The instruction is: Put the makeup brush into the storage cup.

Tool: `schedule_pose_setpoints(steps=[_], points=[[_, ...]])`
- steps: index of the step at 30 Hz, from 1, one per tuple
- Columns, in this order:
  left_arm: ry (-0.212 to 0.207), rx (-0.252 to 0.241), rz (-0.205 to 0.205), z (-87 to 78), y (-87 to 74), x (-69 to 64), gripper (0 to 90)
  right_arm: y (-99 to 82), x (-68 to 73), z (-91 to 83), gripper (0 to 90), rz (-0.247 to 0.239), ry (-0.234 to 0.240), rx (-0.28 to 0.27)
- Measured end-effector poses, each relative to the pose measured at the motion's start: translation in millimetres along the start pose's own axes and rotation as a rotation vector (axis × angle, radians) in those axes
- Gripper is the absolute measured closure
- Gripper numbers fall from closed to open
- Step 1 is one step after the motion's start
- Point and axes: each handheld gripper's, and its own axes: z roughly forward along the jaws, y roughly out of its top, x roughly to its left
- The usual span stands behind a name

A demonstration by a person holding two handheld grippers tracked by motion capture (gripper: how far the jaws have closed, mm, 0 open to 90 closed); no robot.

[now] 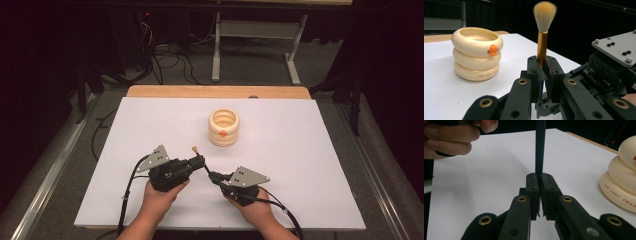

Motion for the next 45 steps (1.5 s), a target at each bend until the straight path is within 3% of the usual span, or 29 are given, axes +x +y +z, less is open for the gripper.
schedule_pose_setpoints(steps=[13,25,45], points=[[0.01,-0.001,0.019,0.1,-0.5,-1.0,83.6,-0.9,-0.3,1.3,85.4,0.01,0.011,0.007],[0.034,-0.015,0.028,-4.4,1.7,0.8,83.7,-0.9,-2.7,1.5,65.3,0.047,0.014,0.008],[0.144,-0.018,0.073,-19.1,9.4,7.0,83.7,1.3,-17.8,-7.0,31.2,0.127,-0.028,-0.001]])
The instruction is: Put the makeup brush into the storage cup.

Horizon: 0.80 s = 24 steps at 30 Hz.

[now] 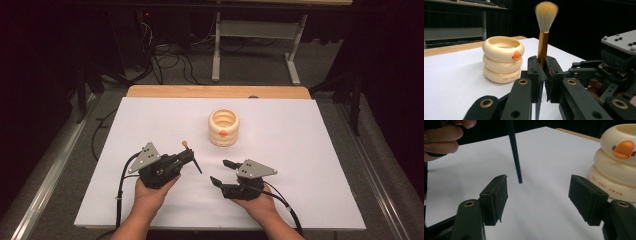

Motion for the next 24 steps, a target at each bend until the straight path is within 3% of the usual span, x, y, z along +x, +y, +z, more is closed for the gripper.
schedule_pose_setpoints(steps=[24], points=[[0.104,0.019,0.055,-11.1,4.1,10.4,83.7,2.2,-30.8,-33.3,10.6,0.054,-0.128,-0.043]])
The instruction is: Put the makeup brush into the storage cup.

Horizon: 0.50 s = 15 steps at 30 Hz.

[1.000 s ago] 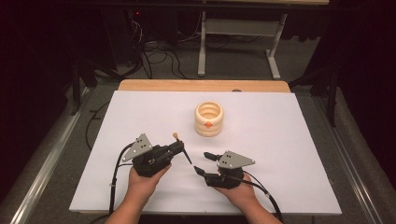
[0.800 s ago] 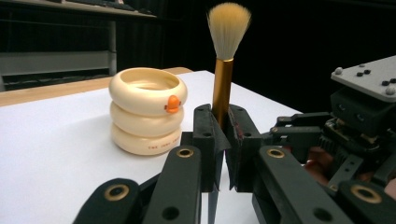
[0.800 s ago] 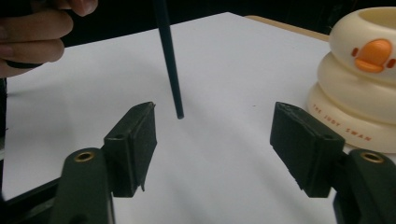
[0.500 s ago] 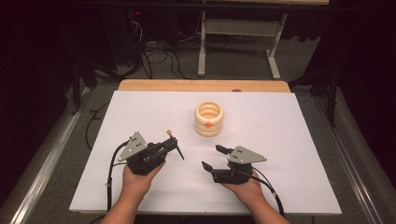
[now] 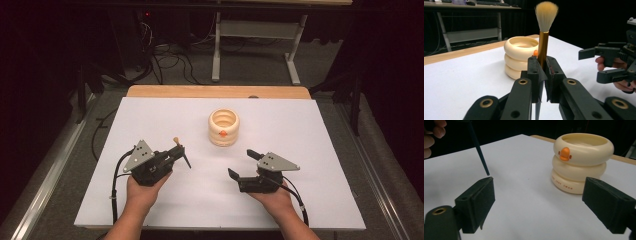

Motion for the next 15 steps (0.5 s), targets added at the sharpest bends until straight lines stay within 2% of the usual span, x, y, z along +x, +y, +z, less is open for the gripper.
schedule_pose_setpoints(steps=[6,15], points=[[0.018,0.001,0.005,-2.4,0.5,3.0,83.7,-1.9,-6.9,-4.0,1.0,0.006,-0.035,0.016],[0.044,-0.001,0.0,-6.9,1.7,8.8,83.7,-3.5,-16.2,-10.8,0.9,0.009,-0.055,0.022]])
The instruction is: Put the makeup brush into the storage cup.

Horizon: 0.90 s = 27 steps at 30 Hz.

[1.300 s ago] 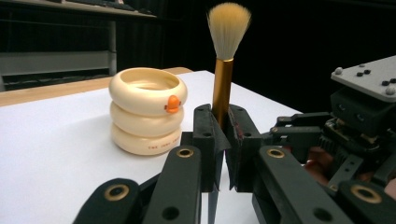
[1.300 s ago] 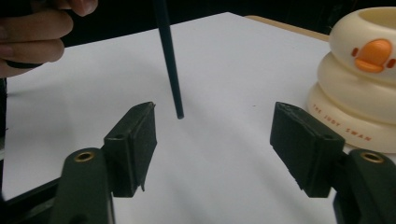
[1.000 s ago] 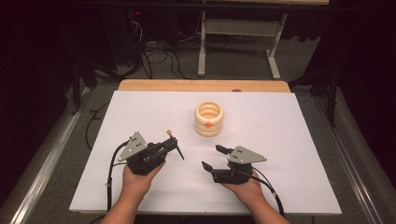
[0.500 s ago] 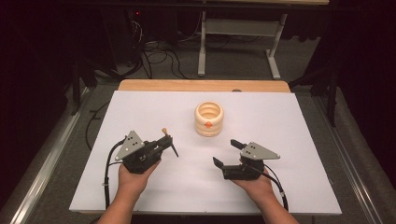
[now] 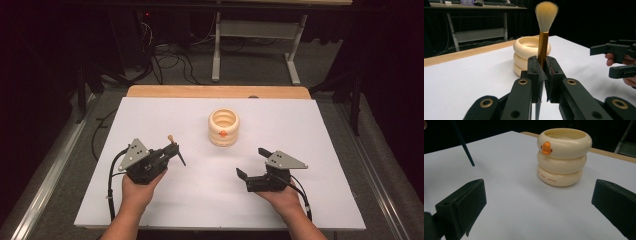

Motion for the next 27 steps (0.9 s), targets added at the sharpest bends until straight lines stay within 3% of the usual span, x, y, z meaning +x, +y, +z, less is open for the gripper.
schedule_pose_setpoints(steps=[10,19,23,27], points=[[0.022,-0.001,-0.002,-3.1,0.5,3.9,83.7,-5.7,-8.6,-8.2,0.9,0.001,-0.018,0.003],[0.035,0.0,0.001,-1.3,0.3,2.7,83.7,-16.8,-26.7,-26.5,1.0,0.001,-0.062,0.004],[0.038,0.007,0.012,0.7,0.1,1.0,83.7,-21.6,-35.2,-34.5,1.0,0.027,-0.079,0.007],[0.042,0.008,-0.004,5.1,2.6,0.8,83.7,-23.4,-39.4,-38.4,1.0,0.041,-0.089,-0.01]])
